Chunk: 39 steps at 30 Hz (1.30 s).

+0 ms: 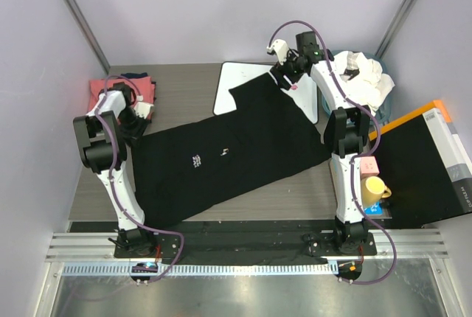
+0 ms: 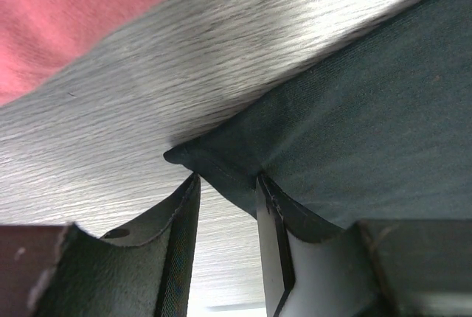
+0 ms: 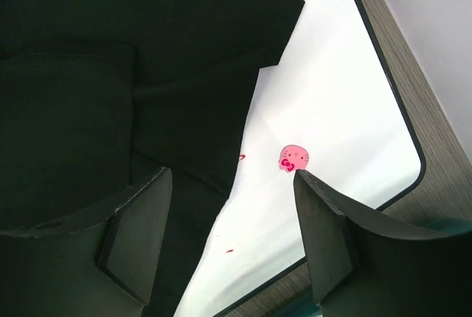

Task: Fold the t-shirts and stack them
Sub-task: Grap the side of the flattened tshirt furthest away from the robot with both arms

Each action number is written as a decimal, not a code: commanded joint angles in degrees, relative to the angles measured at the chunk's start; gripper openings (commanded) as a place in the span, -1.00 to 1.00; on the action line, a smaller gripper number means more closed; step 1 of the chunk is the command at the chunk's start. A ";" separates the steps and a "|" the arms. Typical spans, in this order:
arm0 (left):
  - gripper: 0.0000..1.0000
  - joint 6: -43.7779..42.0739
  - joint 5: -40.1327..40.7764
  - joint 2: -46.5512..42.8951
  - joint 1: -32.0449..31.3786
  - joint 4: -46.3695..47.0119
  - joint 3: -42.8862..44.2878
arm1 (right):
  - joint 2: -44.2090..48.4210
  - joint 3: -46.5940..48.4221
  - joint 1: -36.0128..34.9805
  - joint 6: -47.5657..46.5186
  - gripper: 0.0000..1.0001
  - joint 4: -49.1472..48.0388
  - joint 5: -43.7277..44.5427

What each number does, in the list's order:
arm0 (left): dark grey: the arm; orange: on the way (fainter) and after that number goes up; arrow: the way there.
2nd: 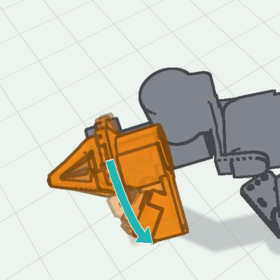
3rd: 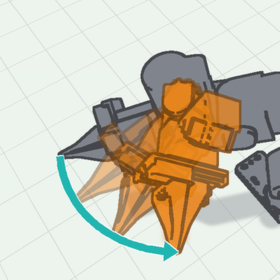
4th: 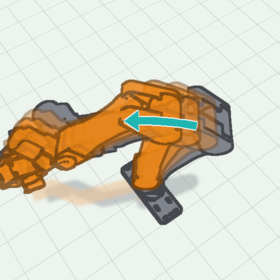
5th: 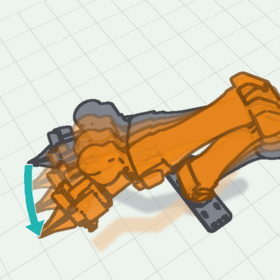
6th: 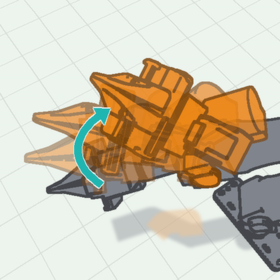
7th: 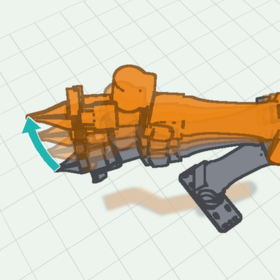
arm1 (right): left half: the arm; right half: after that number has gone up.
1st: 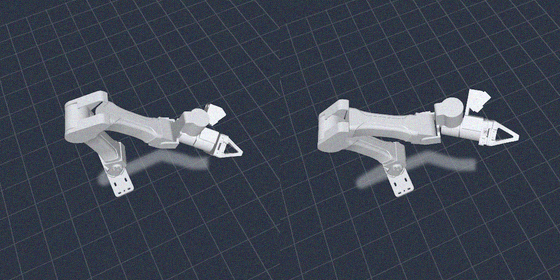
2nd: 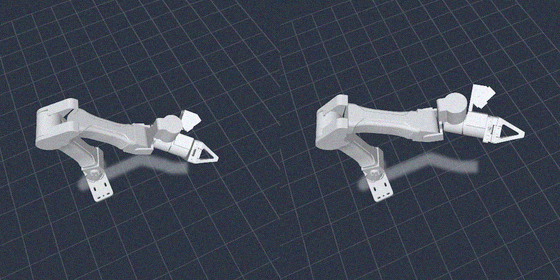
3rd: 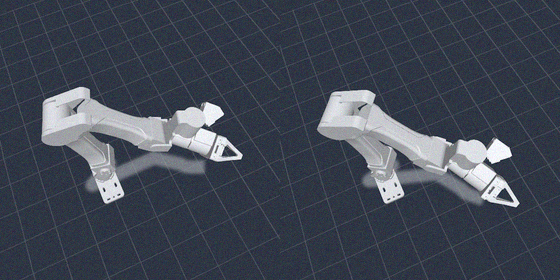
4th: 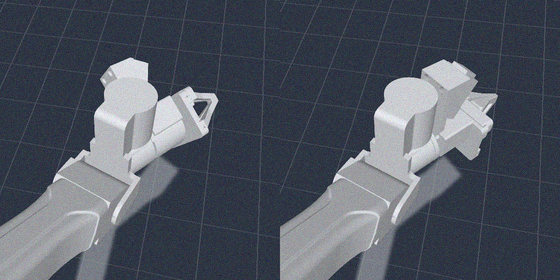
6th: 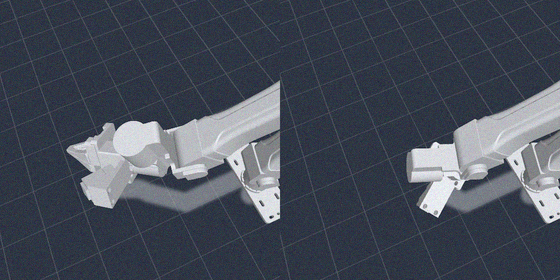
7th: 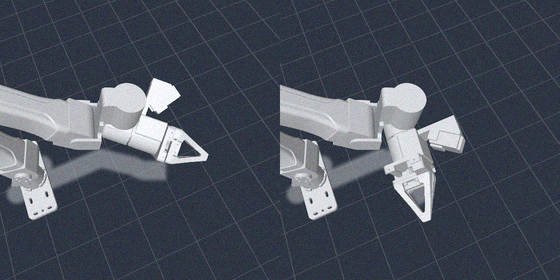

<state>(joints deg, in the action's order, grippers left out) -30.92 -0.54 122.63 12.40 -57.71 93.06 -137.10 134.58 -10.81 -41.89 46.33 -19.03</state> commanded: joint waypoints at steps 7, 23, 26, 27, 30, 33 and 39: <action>-0.09 -1.08 -0.78 -4.33 0.34 10.60 -2.18 | 0.17 3.93 -1.14 -0.91 0.48 -0.36 1.45; -0.11 -5.47 -10.01 -5.38 0.60 8.14 0.73 | -0.10 4.46 -1.58 -2.23 0.49 -0.36 2.59; -0.12 -6.43 -9.58 -4.24 0.60 9.81 -0.07 | -0.27 4.72 -1.67 -2.06 0.49 -0.36 2.42; -0.12 -6.52 -9.22 -3.89 0.60 10.25 -0.15 | -0.36 4.72 -1.76 -2.06 0.49 -0.36 2.42; -0.12 -7.58 -7.38 -2.57 0.60 12.88 -0.77 | -0.19 4.72 -1.93 -2.23 0.49 -0.36 2.50; -0.11 -7.76 -5.80 -1.87 0.69 14.47 -0.16 | 0.08 4.63 -1.94 -2.67 0.50 -0.18 2.77; -0.15 -7.49 -5.26 1.29 0.69 14.30 0.11 | -0.27 4.90 -2.11 -1.89 0.50 -2.10 2.59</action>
<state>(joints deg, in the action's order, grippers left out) -37.89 -6.46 121.49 12.56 -45.19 92.40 -137.53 136.73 -12.43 -44.10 46.52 -16.78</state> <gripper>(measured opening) 0.438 0.746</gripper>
